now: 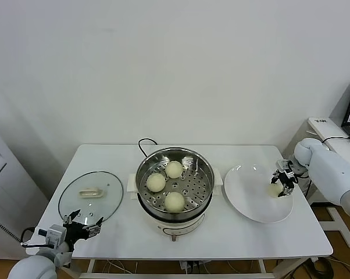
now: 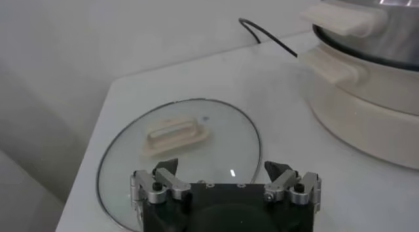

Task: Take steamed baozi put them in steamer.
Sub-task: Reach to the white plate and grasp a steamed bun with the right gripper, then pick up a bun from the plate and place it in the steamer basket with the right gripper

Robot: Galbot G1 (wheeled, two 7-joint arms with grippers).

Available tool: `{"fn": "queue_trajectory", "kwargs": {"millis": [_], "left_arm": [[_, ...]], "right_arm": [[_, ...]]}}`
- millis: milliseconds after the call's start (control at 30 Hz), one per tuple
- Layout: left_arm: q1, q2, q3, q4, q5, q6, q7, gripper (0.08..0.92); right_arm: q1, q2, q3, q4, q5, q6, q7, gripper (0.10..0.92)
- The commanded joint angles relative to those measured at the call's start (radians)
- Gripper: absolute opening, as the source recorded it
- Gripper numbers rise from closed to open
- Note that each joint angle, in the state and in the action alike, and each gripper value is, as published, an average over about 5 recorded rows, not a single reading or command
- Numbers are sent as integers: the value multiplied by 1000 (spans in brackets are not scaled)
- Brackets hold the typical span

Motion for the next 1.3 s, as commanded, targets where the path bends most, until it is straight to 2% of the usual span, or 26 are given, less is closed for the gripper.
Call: {"fn": "queue_trajectory", "kwargs": {"millis": [33, 200, 333, 533, 633, 933, 1133, 1300], "left_arm": [[-1, 1, 3, 0, -1, -1, -1, 823], [0, -2, 4, -1, -1, 3, -3, 823], [4, -2, 1, -4, 0, 6, -5, 823], [7, -1, -3, -9, 1, 11, -7, 823], [11, 2, -6, -14, 2, 12, -8, 823], [17, 4, -8, -8, 3, 10, -9, 823], [8, 0, -3, -7, 5, 11, -9, 823], [0, -2, 3, -6, 13, 11, -8, 823]], "right_arm": [[-13, 4, 29, -16, 11, -16, 5, 504], [22, -29, -47, 56, 123, -66, -10, 425], [130, -112, -256, 218, 359, -176, -28, 402], [477, -222, -645, 493, 711, -348, -28, 406], [637, -235, -805, 608, 822, -423, -22, 407], [922, -162, -1039, 788, 1049, -633, 44, 405], [964, -69, -1062, 857, 1205, -688, 109, 407], [967, -1, -1054, 902, 1270, -750, 189, 407]]}}
